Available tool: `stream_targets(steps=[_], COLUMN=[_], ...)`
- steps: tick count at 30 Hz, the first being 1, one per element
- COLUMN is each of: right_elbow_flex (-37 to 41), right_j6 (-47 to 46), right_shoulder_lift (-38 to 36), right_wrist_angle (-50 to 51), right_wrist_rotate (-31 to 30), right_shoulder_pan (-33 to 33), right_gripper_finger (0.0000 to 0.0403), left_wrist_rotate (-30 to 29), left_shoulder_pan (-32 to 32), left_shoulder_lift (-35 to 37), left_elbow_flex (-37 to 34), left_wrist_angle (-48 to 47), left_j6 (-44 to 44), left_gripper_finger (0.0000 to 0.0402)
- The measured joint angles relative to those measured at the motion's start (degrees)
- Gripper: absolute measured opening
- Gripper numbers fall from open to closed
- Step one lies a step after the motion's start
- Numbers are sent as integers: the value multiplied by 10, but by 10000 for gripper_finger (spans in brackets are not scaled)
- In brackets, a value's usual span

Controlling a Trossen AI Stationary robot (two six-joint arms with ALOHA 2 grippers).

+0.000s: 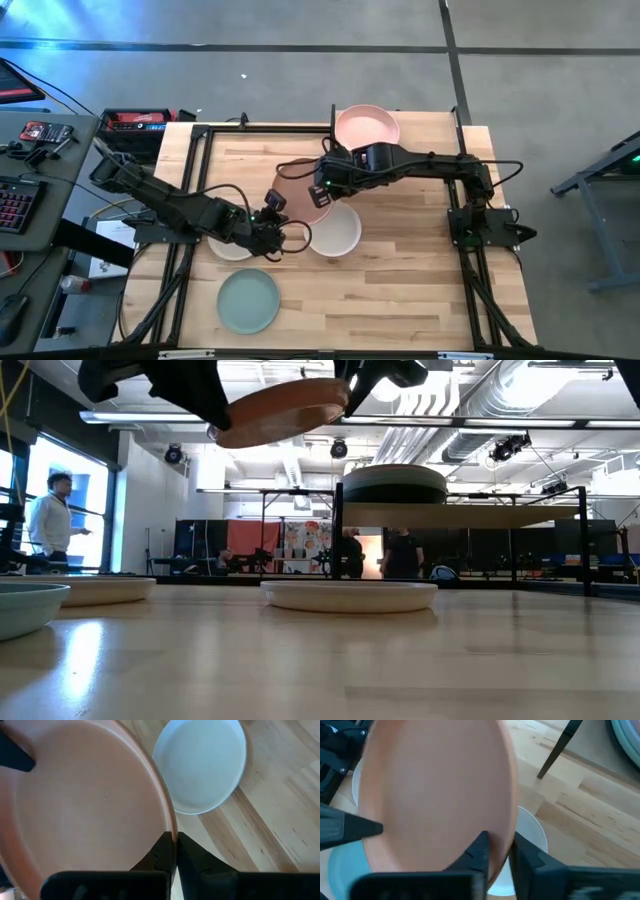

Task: Place and stack plates onto a shelf
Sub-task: Put the brown plate on the shelf

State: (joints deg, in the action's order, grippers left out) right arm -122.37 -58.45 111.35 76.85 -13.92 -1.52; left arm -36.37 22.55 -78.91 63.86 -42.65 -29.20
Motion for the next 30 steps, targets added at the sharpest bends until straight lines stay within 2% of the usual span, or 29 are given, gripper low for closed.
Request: stream_targets(steps=[2,12,19,24,30], right_elbow_flex=[0,0,0,0,0], right_j6=[0,-6,-4,-5,-10], right_shoulder_lift=[0,0,0,0,0], right_wrist_angle=[-2,0,4,30,117], right_wrist_rotate=[0,15,24,21,10], right_shoulder_pan=[0,0,0,1,5], right_gripper_finger=[12,5,1,1,0], left_wrist_rotate=[0,9,105,91,87], left_shoulder_pan=[0,-1,-28,-38,-38], left_shoulder_lift=[0,0,0,3,22], left_elbow_flex=[0,0,0,0,0], left_wrist_angle=[2,0,-2,0,16], left_j6=[0,20,93,156,178], left_gripper_finger=[4,40,82,110,117])
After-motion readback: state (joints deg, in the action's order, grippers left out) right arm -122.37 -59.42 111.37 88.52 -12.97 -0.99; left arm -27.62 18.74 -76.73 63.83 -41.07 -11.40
